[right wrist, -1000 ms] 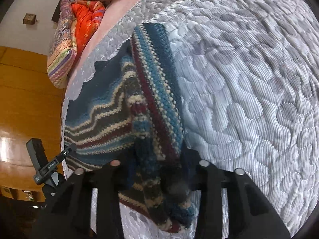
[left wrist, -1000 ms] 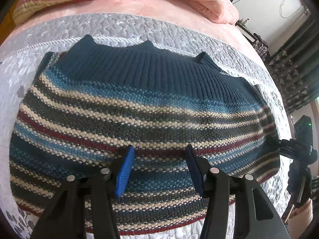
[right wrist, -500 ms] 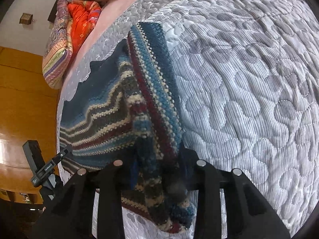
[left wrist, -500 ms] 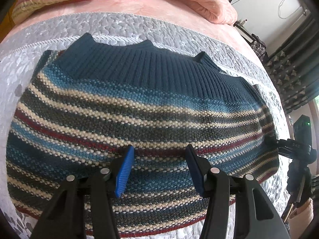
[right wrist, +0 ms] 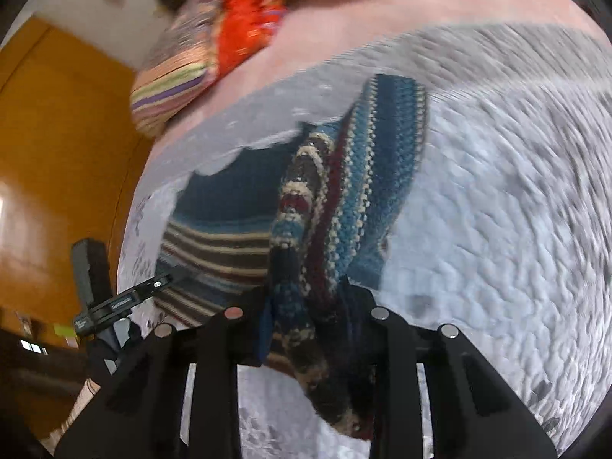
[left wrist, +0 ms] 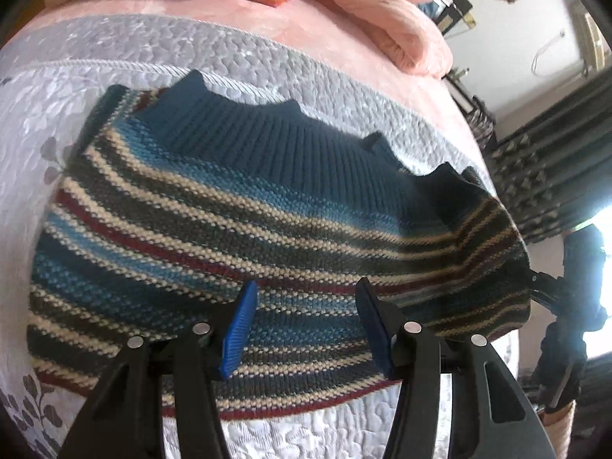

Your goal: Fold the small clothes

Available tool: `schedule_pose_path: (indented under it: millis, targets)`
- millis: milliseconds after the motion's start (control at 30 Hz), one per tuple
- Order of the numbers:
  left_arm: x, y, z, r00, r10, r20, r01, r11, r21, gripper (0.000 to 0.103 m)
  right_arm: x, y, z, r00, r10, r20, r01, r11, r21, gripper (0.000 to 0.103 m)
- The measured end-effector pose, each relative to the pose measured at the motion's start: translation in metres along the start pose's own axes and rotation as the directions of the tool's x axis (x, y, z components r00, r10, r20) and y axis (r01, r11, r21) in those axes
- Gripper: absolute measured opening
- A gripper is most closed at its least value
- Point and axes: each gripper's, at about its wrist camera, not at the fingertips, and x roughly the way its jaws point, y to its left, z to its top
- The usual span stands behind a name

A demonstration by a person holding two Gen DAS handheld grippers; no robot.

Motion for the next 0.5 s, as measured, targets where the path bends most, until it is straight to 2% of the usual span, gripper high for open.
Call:
schedule_pose_path:
  millis: [167, 267, 400, 500]
  targets:
    - [-0.011, 0.011, 0.0, 0.998, -0.056, 0.018, 0.057, 0.997, -0.053, 0.054, 0.023, 0.058, 0.007, 0.999, -0.017, -0.036, 0.013, 0.994, -0.108, 0.026]
    - [-0.012, 0.018, 0.002, 0.997, -0.073, 0.021, 0.075, 0.994, -0.085, 0.054, 0.051, 0.086, 0.007, 0.994, -0.068, -0.09, 0.052, 0.985, -0.166, 0.026]
    - [-0.007, 0.026, 0.001, 0.996, -0.084, 0.016, 0.086, 0.99, -0.116, 0.054, 0.082, 0.093, 0.007, 0.979, -0.151, -0.137, 0.126, 0.976, -0.176, 0.027]
    - [-0.004, 0.03, 0.0, 0.995, -0.1, 0.013, 0.101, 0.986, -0.129, 0.054, 0.095, 0.091, 0.008, 0.978, -0.136, -0.161, 0.111, 0.982, -0.151, 0.033]
